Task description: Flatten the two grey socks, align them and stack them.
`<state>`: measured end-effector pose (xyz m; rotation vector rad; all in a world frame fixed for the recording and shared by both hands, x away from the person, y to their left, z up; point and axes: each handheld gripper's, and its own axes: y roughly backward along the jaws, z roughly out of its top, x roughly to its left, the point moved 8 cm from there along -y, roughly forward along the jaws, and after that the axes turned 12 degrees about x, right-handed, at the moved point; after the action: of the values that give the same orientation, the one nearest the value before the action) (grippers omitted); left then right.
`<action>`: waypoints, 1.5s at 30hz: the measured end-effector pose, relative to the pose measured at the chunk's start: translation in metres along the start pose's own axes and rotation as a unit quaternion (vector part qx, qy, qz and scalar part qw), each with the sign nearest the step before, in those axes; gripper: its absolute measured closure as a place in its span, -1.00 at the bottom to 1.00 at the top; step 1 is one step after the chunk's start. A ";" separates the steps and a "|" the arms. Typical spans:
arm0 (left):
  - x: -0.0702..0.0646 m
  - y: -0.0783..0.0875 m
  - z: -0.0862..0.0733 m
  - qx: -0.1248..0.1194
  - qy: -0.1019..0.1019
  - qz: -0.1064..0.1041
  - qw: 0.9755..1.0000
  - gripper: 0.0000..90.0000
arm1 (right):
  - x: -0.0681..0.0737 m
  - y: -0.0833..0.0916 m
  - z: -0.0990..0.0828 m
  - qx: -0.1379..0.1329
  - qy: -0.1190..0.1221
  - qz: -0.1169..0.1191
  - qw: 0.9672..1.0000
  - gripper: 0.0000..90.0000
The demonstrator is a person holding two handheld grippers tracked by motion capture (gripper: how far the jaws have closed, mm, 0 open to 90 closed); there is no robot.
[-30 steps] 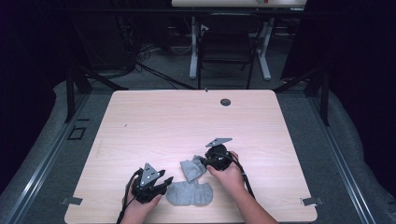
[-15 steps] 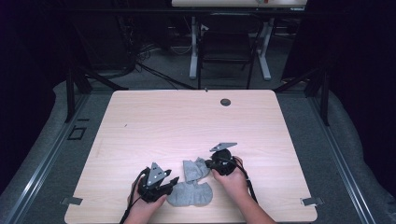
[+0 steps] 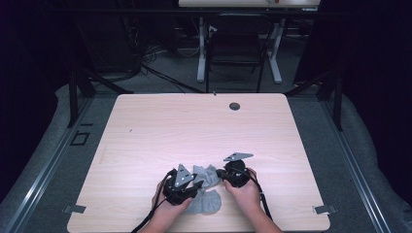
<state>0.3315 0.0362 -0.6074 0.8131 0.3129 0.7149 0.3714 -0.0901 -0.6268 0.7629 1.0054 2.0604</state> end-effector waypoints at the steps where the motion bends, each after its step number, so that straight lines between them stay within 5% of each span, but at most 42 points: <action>1: -0.001 -0.002 0.001 0.001 0.002 -0.002 1.000 0.42 | 0.000 0.000 0.000 -0.001 0.002 -0.002 1.000 0.99; 17: -0.009 -0.034 0.013 0.028 0.008 0.010 1.000 0.38 | 0.002 0.004 -0.004 -0.005 -0.001 0.006 1.000 0.99; 25: -0.009 -0.040 0.009 0.042 0.002 0.013 0.999 0.64 | 0.002 0.005 -0.006 0.000 -0.001 0.005 1.000 0.99; 33: -0.007 -0.036 0.010 0.033 0.000 0.009 0.999 0.94 | 0.002 0.004 -0.007 0.003 0.004 0.001 1.000 0.99; 45: 0.008 -0.011 0.014 0.011 0.003 0.012 1.000 0.96 | 0.001 0.005 -0.006 -0.002 0.003 0.000 1.000 0.99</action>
<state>0.3493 0.0289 -0.6061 0.8359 0.3181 0.7374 0.3653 -0.0941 -0.6257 0.7548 1.0043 2.0648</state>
